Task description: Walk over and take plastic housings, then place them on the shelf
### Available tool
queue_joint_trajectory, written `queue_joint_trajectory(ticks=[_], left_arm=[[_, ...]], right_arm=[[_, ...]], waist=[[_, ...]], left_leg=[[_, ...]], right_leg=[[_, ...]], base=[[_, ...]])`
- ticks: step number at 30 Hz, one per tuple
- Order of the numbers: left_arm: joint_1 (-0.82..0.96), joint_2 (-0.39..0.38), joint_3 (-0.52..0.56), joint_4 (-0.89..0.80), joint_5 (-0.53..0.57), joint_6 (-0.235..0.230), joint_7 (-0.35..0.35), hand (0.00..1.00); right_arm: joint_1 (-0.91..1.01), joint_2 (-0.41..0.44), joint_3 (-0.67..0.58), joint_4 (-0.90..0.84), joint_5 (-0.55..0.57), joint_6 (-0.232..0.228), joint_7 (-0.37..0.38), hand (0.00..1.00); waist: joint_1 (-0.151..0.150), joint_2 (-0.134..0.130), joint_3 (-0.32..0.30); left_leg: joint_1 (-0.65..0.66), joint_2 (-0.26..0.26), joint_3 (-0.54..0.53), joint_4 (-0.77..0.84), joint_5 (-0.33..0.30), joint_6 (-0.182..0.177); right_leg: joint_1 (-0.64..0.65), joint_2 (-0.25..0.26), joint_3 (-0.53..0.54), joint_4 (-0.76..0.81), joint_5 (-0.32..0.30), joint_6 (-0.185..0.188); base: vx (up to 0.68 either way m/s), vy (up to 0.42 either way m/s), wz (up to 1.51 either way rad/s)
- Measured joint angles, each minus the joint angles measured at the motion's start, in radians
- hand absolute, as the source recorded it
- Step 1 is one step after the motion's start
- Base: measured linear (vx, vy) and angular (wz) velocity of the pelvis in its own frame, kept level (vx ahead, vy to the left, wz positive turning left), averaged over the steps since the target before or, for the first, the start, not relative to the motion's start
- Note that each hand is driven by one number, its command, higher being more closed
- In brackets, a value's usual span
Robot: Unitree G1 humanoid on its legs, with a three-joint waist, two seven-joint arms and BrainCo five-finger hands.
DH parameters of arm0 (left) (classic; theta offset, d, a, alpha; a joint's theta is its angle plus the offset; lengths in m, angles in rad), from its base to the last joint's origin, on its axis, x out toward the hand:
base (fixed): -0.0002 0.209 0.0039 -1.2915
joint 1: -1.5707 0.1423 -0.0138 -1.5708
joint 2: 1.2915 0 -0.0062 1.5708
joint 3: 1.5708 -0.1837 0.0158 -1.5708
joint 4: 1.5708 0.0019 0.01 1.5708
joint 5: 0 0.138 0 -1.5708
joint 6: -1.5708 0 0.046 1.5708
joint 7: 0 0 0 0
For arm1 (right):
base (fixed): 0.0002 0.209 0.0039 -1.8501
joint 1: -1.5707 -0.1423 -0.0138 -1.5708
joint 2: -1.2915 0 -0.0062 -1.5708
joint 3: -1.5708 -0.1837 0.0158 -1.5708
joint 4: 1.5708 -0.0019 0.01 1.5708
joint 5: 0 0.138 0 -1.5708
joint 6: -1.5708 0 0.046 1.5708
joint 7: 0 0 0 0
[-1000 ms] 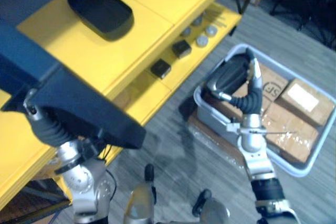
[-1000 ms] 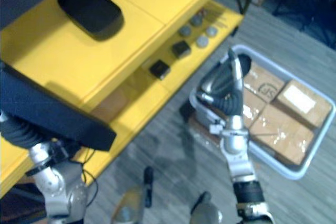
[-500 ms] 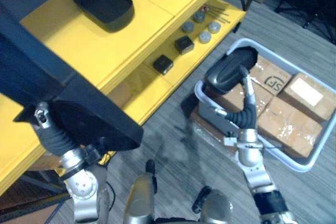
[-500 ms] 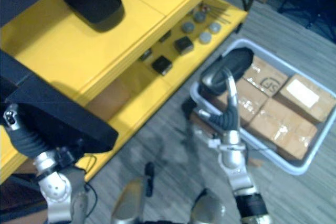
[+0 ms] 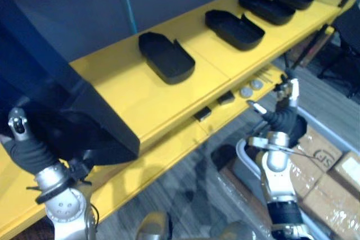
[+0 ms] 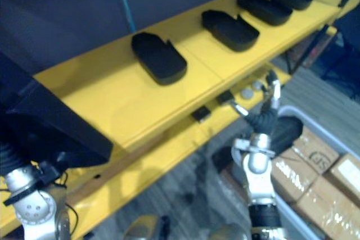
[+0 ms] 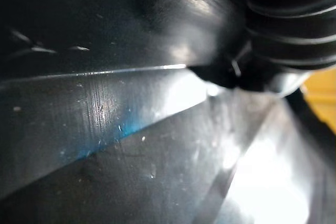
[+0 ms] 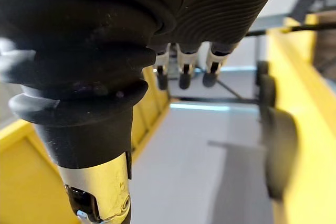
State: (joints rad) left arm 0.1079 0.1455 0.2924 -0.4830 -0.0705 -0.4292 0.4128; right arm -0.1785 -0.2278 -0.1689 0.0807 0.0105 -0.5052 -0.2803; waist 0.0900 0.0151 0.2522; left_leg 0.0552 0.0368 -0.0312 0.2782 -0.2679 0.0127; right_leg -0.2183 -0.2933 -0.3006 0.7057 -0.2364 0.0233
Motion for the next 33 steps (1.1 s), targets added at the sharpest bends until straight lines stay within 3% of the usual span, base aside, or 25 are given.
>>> queue_joint_trajectory(ticks=[2, 3, 4, 6, 7, 10, 13, 17, 21, 24, 28, 31, 33], left_arm=[[-0.044, 0.001, -0.013, 0.047, 0.002, 0.02, 0.001, 1.0], [-0.05, 0.003, -0.026, 0.081, 0.002, 0.036, 0.002, 1.0], [-0.044, 0.0, -0.033, 0.094, 0.002, 0.05, -0.004, 1.0], [-0.031, -0.048, -0.064, 0.1, 0.009, 0.067, -0.02, 1.0], [-0.029, -0.043, -0.064, 0.095, 0.01, 0.071, -0.031, 1.0], [-0.028, -0.043, -0.062, 0.081, 0.012, 0.09, -0.037, 1.0], [-0.028, -0.043, -0.059, 0.081, 0.012, 0.099, -0.032, 1.0], [-0.02, -0.042, -0.026, 0.079, 0.094, 0.106, -0.003, 1.0], [0.035, -0.036, 0.009, 0.053, 0.128, 0.112, 0.014, 1.0], [0.072, -0.037, 0.036, 0.052, 0.131, 0.13, 0.047, 1.0], [0.133, -0.037, 0.09, 0.048, 0.129, 0.132, 0.053, 1.0], [0.13, -0.037, 0.087, 0.033, 0.127, 0.131, 0.025, 1.0], [0.13, -0.037, 0.086, 0.029, 0.127, 0.131, -0.004, 1.0]], right_arm=[[0.001, -0.046, -0.04, -0.023, 0.041, 0.0, 0.033, 0.0], [0.003, -0.059, -0.049, -0.043, 0.064, 0.001, 0.056, 0.0], [0.01, -0.067, -0.047, -0.074, 0.097, 0.008, 0.089, 0.0], [0.003, -0.114, -0.046, -0.077, 0.161, 0.017, 0.14, 0.0], [-0.013, -0.124, -0.045, -0.078, 0.217, 0.038, 0.186, 0.0], [-0.031, -0.126, -0.043, -0.088, 0.316, 0.075, 0.3, 0.0], [-0.033, -0.125, -0.036, -0.128, 0.392, 0.09, 0.385, 0.0], [-0.083, -0.107, 0.049, -0.154, 0.472, 0.101, 0.525, 0.0], [-0.175, -0.06, 0.161, -0.14, 0.517, 0.115, 0.573, 0.0], [-0.233, -0.01, 0.249, -0.105, 0.528, 0.127, 0.608, 0.0], [-0.226, 0.03, 0.37, -0.101, 0.487, 0.163, 0.633, 0.0], [-0.167, 0.029, 0.384, -0.102, 0.417, 0.181, 0.624, 0.0], [-0.123, 0.02, 0.383, -0.105, 0.384, 0.189, 0.604, 0.0]], waist=[[-0.024, -0.003, -0.005], [-0.034, -0.02, -0.015], [-0.051, -0.042, -0.031], [-0.041, 0.021, -0.06], [-0.029, 0.031, -0.067], [-0.022, 0.035, -0.069], [-0.023, 0.036, -0.079], [-0.014, 0.026, -0.089], [0.019, 0.024, -0.1], [0.063, 0.021, -0.101], [0.066, 0.018, -0.106], [0.064, 0.004, -0.119], [0.064, 0.008, -0.123]], left_leg=[[0.012, 0.007, -0.043, 0.0, -0.001, -0.001], [0.029, 0.003, -0.042, 0.008, -0.007, -0.032], [0.049, 0.0, -0.043, 0.008, -0.04, -0.084], [0.054, 0.074, -0.031, 0.001, -0.05, -0.111], [0.071, 0.094, -0.008, -0.022, -0.024, -0.13], [0.106, 0.11, 0.018, -0.058, 0.023, -0.16], [0.122, 0.108, 0.017, -0.058, 0.026, -0.157], [0.118, 0.083, 0.013, -0.068, 0.027, -0.158], [0.097, 0.077, 0.011, -0.072, 0.028, -0.157], [0.082, 0.079, 0.001, -0.055, 0.034, -0.155], [0.059, 0.086, -0.011, -0.04, 0.058, -0.133], [0.041, 0.092, 0.073, -0.075, 0.089, -0.083], [0.048, 0.095, 0.07, -0.122, 0.097, -0.088]], right_leg=[[-0.042, 0.054, 0.077, -0.205, 0.039, 0.031], [-0.037, 0.07, 0.115, -0.346, 0.125, 0.041], [-0.009, 0.065, 0.131, -0.393, 0.268, 0.085], [0.01, 0.107, 0.073, -0.359, 0.239, 0.05], [0.012, 0.12, 0.061, -0.354, 0.229, 0.036], [0.049, 0.131, 0.047, -0.36, 0.218, 0.019], [0.079, 0.122, 0.024, -0.369, 0.218, 0.02], [0.115, 0.094, -0.023, -0.406, 0.218, 0.02], [0.12, 0.081, -0.057, -0.425, 0.216, 0.023], [0.133, 0.079, -0.081, -0.437, 0.217, 0.036], [0.192, 0.075, -0.163, -0.489, 0.207, 0.039], [0.242, 0.065, -0.254, -0.532, 0.219, 0.051], [0.256, 0.063, -0.291, -0.536, 0.223, 0.053]], base=[[0.32, -0.227, 0.95], [0.25, -0.24, 1.08], [0.32, -0.323, 0.96], [0.37, -0.332, 0.55], [0.27, -0.21, 0.25], [0.2, -0.126, 0.09], [0.07, 0.003, 0.15], [0.0, 0.057, 0.25], [-0.04, 0.034, 0.21], [-0.06, -0.017, 0.24], [-0.08, -0.054, 0.61], [-0.06, -0.009, 0.85], [-0.06, 0.015, 0.66]])
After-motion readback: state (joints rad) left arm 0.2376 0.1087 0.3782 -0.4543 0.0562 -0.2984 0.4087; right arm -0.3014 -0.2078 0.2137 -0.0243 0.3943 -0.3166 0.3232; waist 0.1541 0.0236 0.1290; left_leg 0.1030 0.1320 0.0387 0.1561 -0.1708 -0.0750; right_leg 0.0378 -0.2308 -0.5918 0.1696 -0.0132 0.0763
